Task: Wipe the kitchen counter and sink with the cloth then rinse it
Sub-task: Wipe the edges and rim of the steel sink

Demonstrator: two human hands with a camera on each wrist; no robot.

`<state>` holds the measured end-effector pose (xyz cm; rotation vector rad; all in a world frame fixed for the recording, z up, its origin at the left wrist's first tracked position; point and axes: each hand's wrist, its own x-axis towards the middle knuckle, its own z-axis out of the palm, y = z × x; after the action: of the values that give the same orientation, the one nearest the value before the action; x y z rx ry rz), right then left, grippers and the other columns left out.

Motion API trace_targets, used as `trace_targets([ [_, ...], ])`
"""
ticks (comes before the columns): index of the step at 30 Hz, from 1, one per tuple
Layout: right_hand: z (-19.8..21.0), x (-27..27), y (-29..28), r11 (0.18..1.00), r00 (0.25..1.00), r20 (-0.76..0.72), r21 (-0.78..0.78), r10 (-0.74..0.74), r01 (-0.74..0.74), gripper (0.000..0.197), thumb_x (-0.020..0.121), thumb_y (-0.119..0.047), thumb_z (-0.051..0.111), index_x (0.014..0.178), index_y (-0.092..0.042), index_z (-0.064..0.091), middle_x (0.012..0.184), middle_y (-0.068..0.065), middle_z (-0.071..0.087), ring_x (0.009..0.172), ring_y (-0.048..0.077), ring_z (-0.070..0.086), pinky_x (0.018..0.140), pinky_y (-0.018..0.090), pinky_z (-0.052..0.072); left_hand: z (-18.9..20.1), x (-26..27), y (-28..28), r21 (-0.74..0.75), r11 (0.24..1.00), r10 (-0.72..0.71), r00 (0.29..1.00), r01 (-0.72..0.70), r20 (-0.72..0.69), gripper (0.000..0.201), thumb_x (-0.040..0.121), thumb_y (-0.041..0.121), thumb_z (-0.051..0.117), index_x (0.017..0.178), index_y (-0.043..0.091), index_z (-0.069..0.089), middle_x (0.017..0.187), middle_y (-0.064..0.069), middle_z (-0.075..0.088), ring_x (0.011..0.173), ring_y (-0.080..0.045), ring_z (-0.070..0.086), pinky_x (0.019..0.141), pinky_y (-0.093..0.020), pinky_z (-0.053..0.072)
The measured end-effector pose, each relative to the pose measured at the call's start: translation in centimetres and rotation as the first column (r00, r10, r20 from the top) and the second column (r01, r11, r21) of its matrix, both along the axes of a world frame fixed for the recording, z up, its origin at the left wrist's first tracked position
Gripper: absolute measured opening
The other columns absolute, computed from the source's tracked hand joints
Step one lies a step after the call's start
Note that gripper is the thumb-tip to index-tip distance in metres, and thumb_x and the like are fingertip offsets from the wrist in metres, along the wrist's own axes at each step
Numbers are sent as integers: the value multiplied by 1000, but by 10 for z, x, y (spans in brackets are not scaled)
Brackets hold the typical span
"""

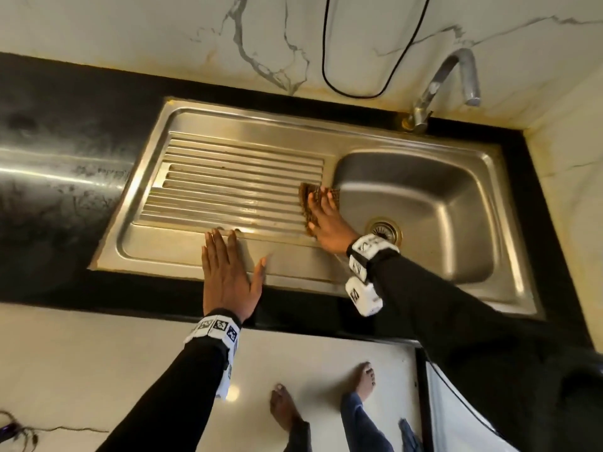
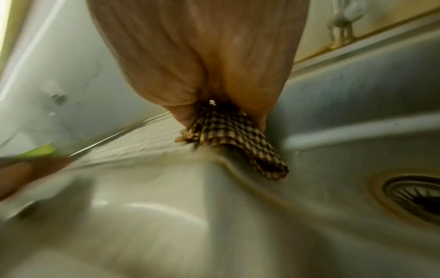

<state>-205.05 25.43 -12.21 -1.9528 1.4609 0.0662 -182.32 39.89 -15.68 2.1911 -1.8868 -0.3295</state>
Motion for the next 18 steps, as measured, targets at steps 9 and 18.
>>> trace_targets([
  [9, 57, -10, 182, 972, 961, -152, 6, 232, -234, 64, 103, -61, 21, 160, -33, 16, 170, -1, 5, 156, 17, 6, 120, 53, 10, 8, -1, 8, -17, 992, -130, 989, 129, -69, 85, 102, 67, 13, 164, 8, 13, 172, -18, 1, 160, -30, -5, 130, -48, 4],
  [18, 9, -8, 215, 947, 985, -171, -316, 10, -64, 65, 101, -43, 36, 161, -28, 16, 169, 6, 13, 156, 26, 6, 123, 57, 11, 16, -86, 7, -113, 989, -124, 967, 101, -223, 79, 104, 55, 19, 160, 0, 21, 169, -24, 14, 159, -36, 8, 130, -49, 11],
])
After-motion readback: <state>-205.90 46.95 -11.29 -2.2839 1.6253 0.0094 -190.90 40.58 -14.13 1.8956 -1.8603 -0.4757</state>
